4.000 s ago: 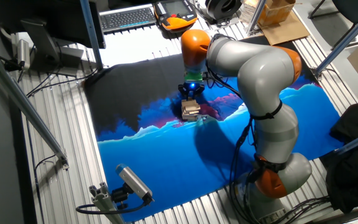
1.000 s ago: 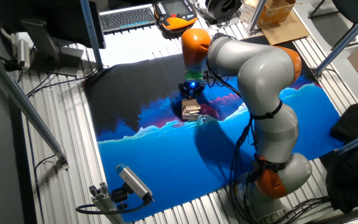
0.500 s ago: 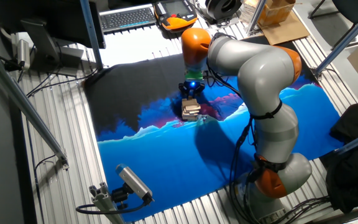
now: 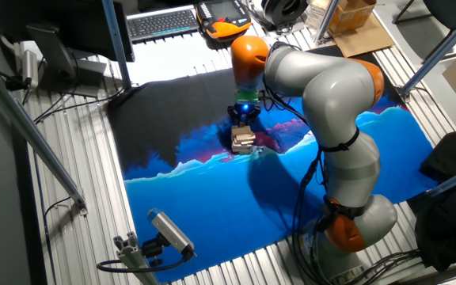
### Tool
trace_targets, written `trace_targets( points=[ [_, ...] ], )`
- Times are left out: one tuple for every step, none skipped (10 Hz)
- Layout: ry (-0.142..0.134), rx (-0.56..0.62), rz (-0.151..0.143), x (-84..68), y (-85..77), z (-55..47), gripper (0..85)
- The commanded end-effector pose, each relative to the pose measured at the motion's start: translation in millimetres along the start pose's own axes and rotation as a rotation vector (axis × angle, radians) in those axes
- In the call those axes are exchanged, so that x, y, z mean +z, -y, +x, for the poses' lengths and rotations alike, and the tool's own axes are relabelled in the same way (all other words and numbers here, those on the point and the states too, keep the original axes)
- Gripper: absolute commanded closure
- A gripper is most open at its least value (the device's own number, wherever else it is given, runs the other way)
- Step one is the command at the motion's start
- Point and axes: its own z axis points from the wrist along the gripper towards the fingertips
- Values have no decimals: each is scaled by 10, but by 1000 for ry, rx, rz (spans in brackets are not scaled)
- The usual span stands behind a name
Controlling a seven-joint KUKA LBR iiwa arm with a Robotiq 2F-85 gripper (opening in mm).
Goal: Play Jenga
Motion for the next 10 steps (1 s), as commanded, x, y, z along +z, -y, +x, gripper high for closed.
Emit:
trace_targets(
  points=[
    [0, 0, 0, 6, 0, -1, 680],
    [2, 0, 0, 13, -2, -1, 680],
    [1, 2, -2, 21, -5, 0, 680],
    [2, 2, -2, 23, -4, -2, 680],
    [2, 2, -2, 25, -4, -5, 680],
    [4, 2, -2, 26, -4, -10, 680],
    [4, 1, -1, 25, -1, -18, 680],
    [4, 1, -1, 26, 0, -23, 680],
    [4, 1, -1, 28, -2, -24, 680],
    [6, 1, 0, 30, -2, -28, 680]
  ],
)
